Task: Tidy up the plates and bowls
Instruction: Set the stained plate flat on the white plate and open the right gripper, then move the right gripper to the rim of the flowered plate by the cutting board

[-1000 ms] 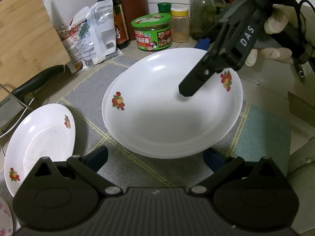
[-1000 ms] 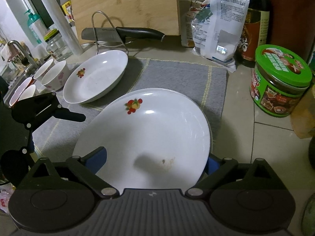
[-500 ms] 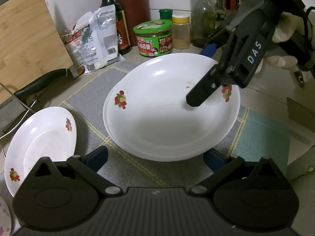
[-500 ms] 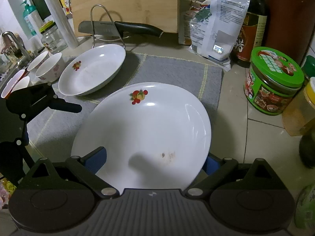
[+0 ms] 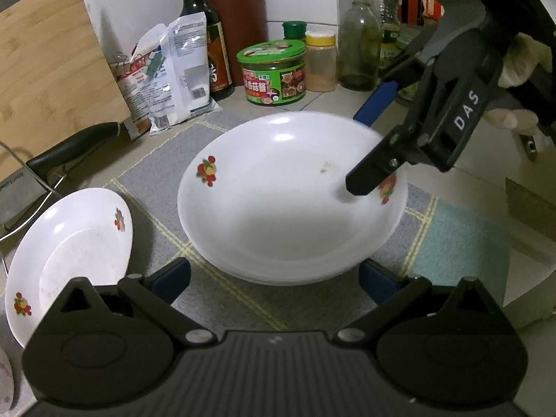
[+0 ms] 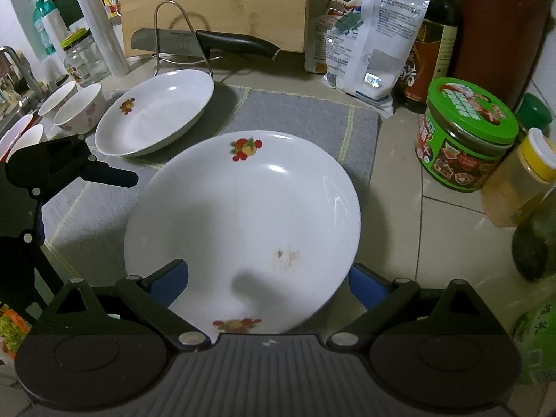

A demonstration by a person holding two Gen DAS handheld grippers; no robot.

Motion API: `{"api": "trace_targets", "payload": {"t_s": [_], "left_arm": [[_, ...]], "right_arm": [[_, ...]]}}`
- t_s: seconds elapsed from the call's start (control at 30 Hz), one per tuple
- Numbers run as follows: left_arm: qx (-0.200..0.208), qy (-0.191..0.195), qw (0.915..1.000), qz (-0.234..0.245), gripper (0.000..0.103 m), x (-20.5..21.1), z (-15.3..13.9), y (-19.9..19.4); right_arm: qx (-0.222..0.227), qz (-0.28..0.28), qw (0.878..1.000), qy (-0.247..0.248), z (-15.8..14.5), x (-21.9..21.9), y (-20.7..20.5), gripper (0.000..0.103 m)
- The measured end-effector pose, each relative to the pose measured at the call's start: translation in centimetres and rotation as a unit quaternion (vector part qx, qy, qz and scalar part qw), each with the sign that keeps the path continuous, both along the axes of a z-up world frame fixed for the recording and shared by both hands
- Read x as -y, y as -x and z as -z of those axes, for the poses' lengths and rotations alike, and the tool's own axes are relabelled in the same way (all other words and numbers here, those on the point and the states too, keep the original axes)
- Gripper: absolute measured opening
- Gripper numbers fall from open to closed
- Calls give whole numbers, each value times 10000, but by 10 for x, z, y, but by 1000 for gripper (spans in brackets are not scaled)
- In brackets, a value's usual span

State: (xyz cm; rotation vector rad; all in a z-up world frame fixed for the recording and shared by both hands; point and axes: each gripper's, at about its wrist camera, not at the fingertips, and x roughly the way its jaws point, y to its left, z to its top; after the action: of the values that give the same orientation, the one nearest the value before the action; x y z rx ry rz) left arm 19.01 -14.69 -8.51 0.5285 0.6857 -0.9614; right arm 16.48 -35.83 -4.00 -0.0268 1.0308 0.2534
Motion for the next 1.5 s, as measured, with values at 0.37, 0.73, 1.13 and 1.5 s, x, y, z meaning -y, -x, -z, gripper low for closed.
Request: {"api": "trace_targets", "payload": {"t_s": [0.37,0.73,1.13,1.5], "left_arm": [[27,591,9961,-652,102,-30,-19,11],[58,1005,9800,-1718,102,-94,-26,31],[314,997,9691,-2236,102,-176,-24,40],[-23,959,9668,-2368,102,-198,-5,17]], "right_arm": [[513,-197,9980,309,-17,-23,15,103],[879,-391,9938,560,-26,-76,27,103],[1022,-154,9934,491,-20,-156,33,103],[861,361,9940,575,-17,-194,36,103]]}}
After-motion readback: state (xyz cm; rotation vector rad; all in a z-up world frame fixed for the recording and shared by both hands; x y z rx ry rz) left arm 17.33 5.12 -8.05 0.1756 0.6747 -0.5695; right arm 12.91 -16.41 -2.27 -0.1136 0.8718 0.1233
